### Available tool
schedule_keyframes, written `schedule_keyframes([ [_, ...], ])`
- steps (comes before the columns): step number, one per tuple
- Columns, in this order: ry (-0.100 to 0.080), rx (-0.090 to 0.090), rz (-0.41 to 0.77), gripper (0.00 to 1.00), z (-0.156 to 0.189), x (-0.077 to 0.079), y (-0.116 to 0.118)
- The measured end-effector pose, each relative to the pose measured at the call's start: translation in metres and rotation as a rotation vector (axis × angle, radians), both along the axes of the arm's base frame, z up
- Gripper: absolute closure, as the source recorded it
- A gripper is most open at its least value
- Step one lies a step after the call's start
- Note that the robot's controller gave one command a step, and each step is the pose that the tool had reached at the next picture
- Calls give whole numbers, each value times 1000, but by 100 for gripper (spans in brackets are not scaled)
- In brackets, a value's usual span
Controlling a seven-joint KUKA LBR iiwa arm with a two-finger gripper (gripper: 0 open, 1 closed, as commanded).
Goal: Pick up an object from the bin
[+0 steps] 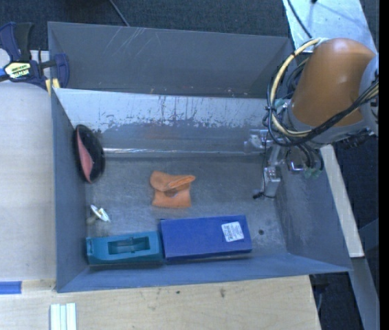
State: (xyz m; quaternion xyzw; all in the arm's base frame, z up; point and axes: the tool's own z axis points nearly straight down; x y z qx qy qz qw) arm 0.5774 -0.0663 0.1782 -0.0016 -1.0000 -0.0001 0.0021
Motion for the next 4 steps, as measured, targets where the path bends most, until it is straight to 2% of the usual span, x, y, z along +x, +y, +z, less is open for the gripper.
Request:
schedule_keyframes([
  [1,-8,-1,1,0,5,1,0],
  [2,-10,-2,9,0,-21,21,46],
  [3,-8,6,12,0,-55,22,71],
  [4,-7,-3,15,0,-72,32,47],
])
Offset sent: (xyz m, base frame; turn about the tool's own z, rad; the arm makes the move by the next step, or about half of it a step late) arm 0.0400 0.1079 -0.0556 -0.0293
